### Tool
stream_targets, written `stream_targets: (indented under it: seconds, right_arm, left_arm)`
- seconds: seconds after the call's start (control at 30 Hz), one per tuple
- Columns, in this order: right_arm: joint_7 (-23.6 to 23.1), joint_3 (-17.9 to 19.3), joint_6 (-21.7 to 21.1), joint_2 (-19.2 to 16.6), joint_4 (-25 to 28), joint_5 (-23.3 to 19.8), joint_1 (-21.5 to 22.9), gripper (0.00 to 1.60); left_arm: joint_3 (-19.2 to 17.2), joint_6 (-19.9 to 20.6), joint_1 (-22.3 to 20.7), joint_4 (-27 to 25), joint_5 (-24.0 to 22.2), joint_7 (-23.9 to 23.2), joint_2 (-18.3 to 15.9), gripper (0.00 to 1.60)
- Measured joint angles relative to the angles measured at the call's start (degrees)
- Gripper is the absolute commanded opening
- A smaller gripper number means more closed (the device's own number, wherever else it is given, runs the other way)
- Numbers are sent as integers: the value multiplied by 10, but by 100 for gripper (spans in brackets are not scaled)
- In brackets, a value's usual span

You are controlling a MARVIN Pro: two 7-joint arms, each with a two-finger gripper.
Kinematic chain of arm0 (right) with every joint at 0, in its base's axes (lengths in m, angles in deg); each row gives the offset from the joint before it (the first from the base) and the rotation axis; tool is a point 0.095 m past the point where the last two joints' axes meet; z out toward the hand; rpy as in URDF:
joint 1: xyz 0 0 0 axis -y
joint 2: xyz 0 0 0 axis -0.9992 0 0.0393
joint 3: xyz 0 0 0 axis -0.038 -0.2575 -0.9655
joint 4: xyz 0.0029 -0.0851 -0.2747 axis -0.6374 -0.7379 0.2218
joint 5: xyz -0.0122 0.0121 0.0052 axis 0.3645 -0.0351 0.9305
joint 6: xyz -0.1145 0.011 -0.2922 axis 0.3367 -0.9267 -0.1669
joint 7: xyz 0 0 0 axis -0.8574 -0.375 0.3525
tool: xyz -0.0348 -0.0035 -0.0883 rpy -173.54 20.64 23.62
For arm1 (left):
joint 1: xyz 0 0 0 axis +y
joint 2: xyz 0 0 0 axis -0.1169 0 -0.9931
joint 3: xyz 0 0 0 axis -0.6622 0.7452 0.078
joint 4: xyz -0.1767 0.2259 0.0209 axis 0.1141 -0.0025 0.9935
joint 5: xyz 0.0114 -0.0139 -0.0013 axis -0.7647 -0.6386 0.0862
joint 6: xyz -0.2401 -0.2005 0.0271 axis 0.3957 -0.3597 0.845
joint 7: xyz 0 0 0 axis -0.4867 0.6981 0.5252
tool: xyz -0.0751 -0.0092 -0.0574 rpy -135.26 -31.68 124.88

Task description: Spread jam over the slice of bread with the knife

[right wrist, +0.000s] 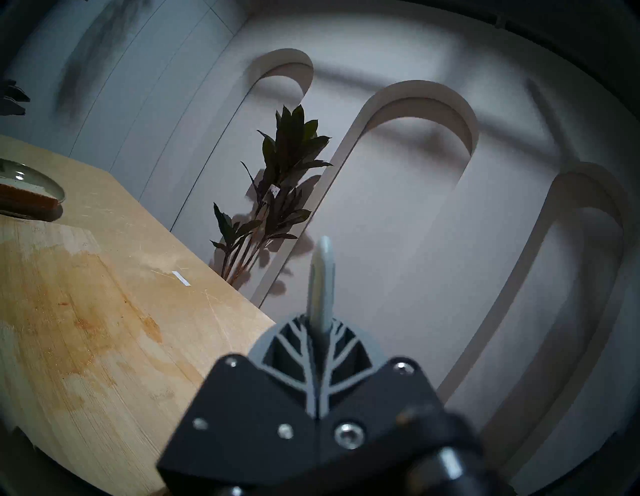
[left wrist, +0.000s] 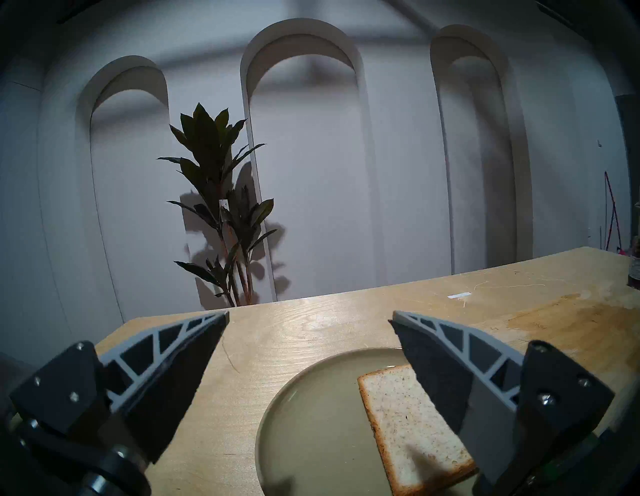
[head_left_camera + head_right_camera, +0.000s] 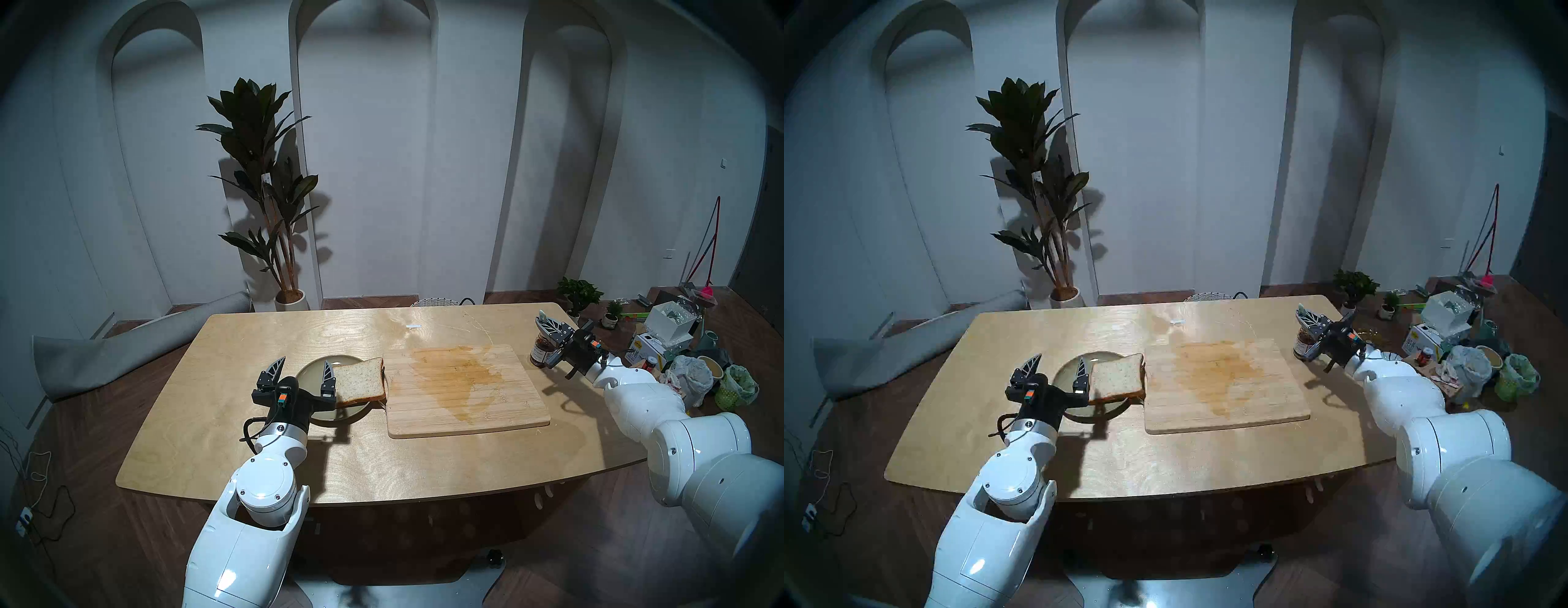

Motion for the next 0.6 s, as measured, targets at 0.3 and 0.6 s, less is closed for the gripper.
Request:
stream_targets:
  seconds: [0.3,0.6]
  right_arm:
    - [-1,4,0,-2,3,2,5,0]
    - [-14,10,0,-5,5,0,10,0]
  left_arm:
    - [0,0,-3,4,0,-1,2,160]
    - [0,0,-6,7,0,-3,5,160]
